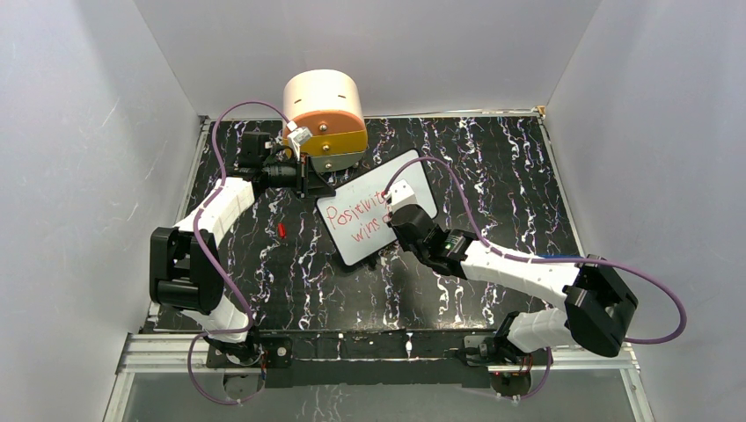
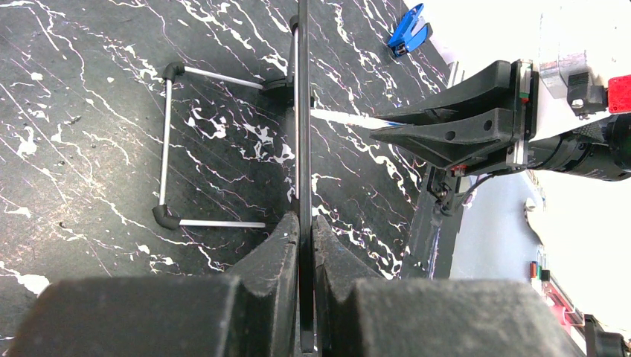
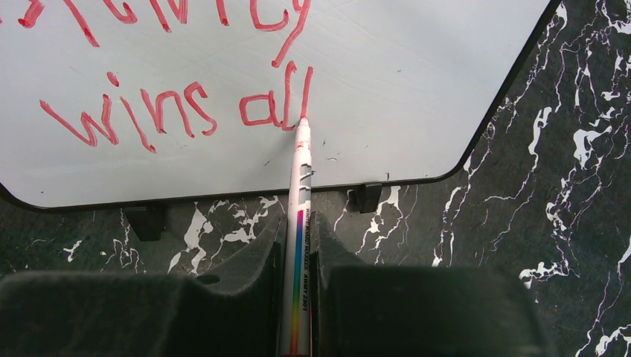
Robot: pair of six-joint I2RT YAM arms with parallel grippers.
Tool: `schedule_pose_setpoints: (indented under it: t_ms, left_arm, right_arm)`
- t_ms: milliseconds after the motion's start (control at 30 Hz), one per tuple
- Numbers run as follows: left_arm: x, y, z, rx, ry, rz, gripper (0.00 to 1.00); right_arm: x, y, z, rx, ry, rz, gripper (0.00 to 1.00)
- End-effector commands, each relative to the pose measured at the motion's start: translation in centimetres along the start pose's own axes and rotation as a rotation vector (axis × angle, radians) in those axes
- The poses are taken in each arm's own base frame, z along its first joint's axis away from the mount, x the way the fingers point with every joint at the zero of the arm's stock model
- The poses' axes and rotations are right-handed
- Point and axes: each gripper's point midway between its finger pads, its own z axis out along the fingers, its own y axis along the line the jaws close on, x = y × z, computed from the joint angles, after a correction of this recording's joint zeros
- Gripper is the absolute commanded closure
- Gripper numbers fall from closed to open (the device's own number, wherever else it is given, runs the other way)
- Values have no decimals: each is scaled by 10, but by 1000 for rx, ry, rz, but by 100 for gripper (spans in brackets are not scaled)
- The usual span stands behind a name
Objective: Write a sentence on the whiteboard
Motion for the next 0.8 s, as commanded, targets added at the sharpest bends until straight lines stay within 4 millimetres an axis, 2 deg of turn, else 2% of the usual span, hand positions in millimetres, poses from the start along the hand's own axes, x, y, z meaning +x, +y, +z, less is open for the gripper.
schedule_pose_setpoints:
  t_ms: [0, 767]
  left_arm:
    - [27, 23, 5, -90, 72, -64, 100]
    - [28, 24, 5, -94, 73, -64, 100]
  right_arm:
    - [-2, -1, 0, 1, -9, 22, 100]
    - [-6, -11, -4, 47, -29, 40, 100]
